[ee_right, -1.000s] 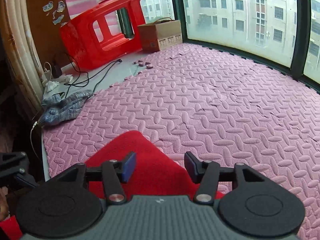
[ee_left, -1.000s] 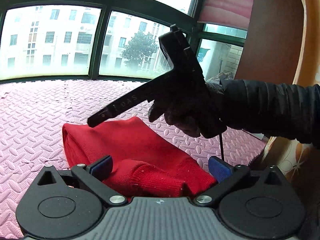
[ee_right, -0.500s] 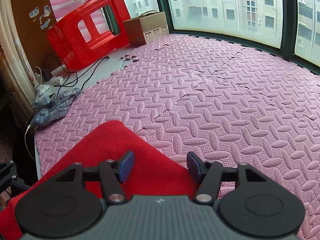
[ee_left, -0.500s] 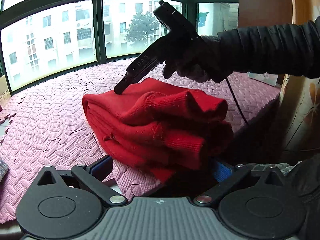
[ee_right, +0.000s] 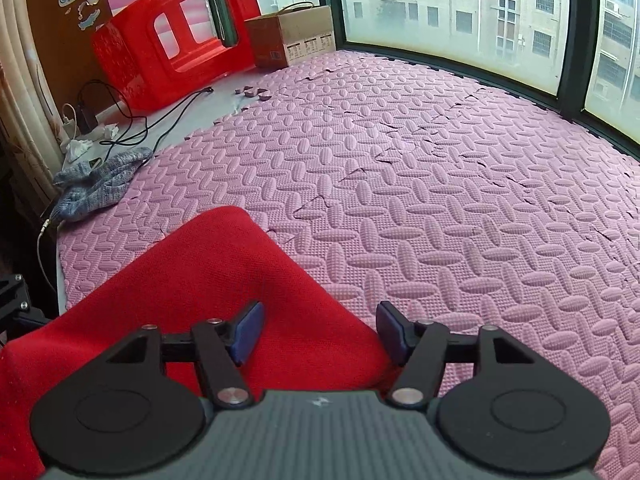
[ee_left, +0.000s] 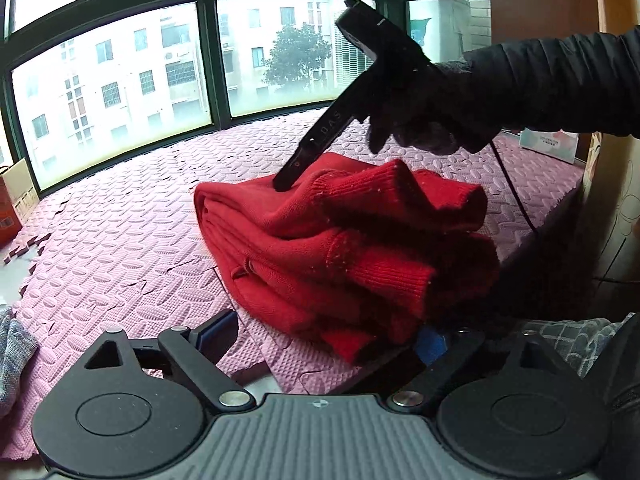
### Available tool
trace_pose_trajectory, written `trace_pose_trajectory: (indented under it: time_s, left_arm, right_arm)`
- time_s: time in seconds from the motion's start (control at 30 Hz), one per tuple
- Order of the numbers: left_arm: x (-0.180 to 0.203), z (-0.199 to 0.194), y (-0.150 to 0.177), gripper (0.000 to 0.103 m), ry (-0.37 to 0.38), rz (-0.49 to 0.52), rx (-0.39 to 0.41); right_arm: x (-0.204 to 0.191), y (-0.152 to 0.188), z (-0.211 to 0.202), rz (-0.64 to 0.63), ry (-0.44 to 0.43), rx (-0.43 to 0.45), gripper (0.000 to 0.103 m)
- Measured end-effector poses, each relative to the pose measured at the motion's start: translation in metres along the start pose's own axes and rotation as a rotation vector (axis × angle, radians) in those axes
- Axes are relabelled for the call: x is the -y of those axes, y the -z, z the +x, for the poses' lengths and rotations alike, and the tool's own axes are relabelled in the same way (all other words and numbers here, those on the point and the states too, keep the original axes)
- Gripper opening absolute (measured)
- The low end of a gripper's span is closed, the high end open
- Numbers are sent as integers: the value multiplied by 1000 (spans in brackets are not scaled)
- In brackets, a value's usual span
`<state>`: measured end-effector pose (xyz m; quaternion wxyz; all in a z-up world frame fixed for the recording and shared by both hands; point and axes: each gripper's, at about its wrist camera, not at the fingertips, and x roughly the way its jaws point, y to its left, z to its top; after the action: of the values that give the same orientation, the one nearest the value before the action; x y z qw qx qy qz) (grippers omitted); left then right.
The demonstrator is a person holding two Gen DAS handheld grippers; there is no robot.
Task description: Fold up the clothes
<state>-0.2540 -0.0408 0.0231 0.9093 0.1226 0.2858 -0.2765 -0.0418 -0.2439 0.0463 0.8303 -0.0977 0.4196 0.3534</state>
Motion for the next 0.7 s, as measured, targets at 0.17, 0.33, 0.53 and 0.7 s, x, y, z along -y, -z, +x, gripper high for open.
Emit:
trace_pose_trajectory:
  time_s: [0.17, 0.33, 0.53, 0.7]
  left_arm:
    - [-20, 12, -6, 91, -56, -14, -6]
    - [-54, 34, -18, 91, -145, -55, -23]
    - [-99, 71, -37, 91, -235, -139, -46]
    - [-126, 79, -44, 93, -260, -217, -51]
  right_arm:
    - [11, 11, -14, 28, 63, -15, 63]
    - [25, 29, -32, 108, 117, -19, 63]
    - [28, 58, -52, 218, 132, -5, 63]
    - [14, 81, -66, 274, 121, 41, 63]
